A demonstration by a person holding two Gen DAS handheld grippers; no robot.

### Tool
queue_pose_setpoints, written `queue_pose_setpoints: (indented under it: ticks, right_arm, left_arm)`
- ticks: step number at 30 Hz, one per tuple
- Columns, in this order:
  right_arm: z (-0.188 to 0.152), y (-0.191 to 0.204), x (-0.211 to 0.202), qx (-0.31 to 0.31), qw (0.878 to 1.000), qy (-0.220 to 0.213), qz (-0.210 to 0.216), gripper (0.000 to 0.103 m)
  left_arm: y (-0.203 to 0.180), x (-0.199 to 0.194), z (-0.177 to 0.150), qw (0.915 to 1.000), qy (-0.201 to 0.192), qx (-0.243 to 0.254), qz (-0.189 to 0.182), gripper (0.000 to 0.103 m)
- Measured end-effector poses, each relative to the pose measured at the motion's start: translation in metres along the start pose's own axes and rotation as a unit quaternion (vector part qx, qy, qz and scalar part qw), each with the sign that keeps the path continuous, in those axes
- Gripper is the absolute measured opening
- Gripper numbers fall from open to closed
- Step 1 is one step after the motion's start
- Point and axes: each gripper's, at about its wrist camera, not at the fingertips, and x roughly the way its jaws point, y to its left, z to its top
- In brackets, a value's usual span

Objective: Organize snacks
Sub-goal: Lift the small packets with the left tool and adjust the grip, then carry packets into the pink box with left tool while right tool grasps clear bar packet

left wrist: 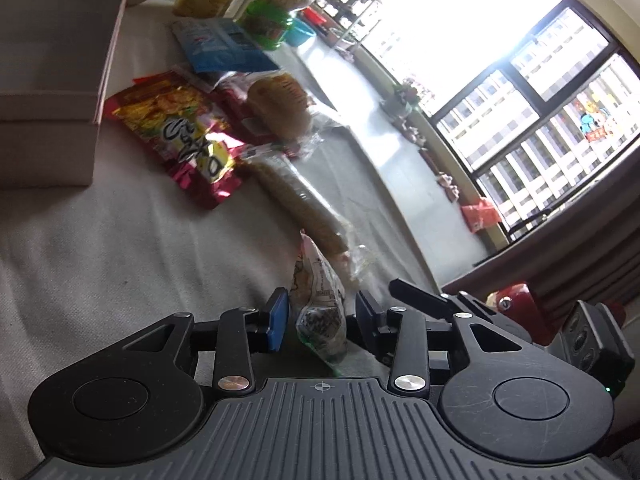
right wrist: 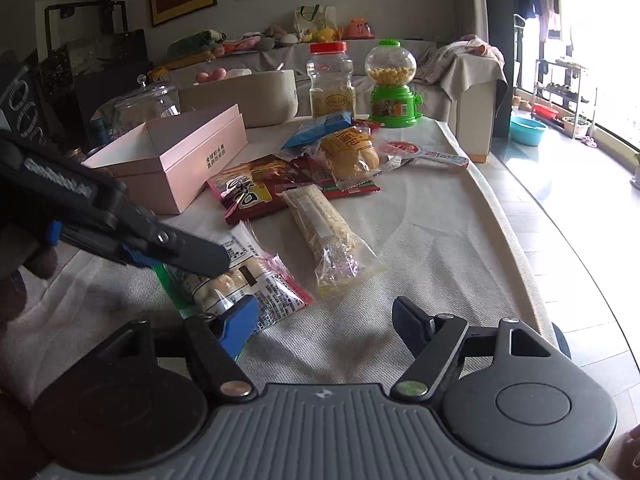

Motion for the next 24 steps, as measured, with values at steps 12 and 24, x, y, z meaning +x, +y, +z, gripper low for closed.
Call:
queue_pose_setpoints:
  ticks: [12,24]
  right_arm:
    - [-0.017,-0.018,-0.017,0.009,1.0,-0.005,-0.003,0.075]
    - [0.041,-0.022,0.016,-0.022,0.999,-0.008,0.036,0.075]
  left_arm:
    - [-0.044,0.039,-0.013,0.9938,0.017,0.093,0.058,0.036]
    - [-0.011,-0.007,-0.03,0.9977,-0.015,0.054,0.037,0.025]
